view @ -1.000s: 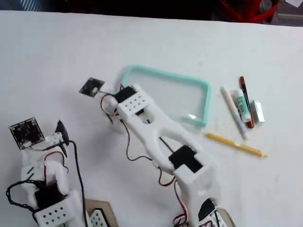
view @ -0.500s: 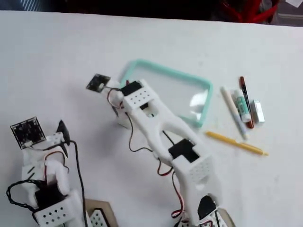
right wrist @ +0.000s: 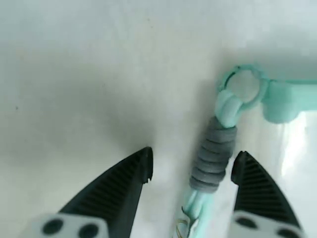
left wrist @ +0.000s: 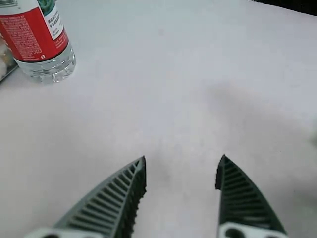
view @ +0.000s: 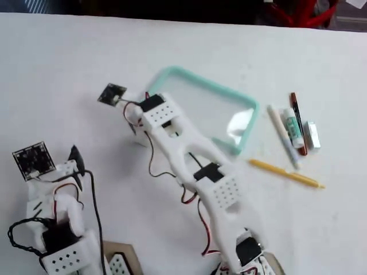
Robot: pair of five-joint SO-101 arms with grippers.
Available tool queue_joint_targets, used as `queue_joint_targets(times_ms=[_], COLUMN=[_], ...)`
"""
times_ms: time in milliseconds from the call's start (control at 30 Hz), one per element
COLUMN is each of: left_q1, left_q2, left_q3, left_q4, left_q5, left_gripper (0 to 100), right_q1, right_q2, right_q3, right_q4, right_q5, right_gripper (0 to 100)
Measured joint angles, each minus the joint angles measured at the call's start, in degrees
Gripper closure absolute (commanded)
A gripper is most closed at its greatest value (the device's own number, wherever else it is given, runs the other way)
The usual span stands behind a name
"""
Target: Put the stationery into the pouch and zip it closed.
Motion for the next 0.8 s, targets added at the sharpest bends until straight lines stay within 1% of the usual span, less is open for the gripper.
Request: queue_joint_targets(times_ms=[133, 167, 367, 433, 500, 633, 733, 800], left_q1=[0.0, 0.0, 0.0, 0.0, 0.0, 0.0, 1.6, 3.6], left_q2=[0.0, 0.0, 0.0, 0.0, 0.0, 0.0, 0.0, 0.0], left_q3=[0.0, 0.0, 0.0, 0.0, 0.0, 0.0, 0.0, 0.0], left_q4=[0.0, 0.0, 0.0, 0.0, 0.0, 0.0, 0.4, 2.2], left_q5=[0.0, 0.0, 0.0, 0.0, 0.0, 0.0, 0.0, 0.0], left_gripper=[77, 77, 77, 77, 77, 76, 71, 68], right_q1=[-0.4, -0.4, -0.4, -0.2, -0.2, 0.4, 0.6, 0.6], right_q2=[2.9, 3.3, 4.0, 4.0, 4.1, 4.2, 3.2, 0.9], right_q3=[-3.0, -3.4, -5.1, -5.7, -6.2, -7.4, -10.6, -14.1], right_q4=[0.1, 0.1, 0.9, 1.1, 2.2, 4.7, 10.0, 14.4], right_q5=[0.1, 0.1, 0.1, 0.0, -0.1, -0.1, -0.1, -0.1], right_gripper=[74.1, 75.7, 98.5, 96.8, 98.3, 98.1, 98.1, 98.1])
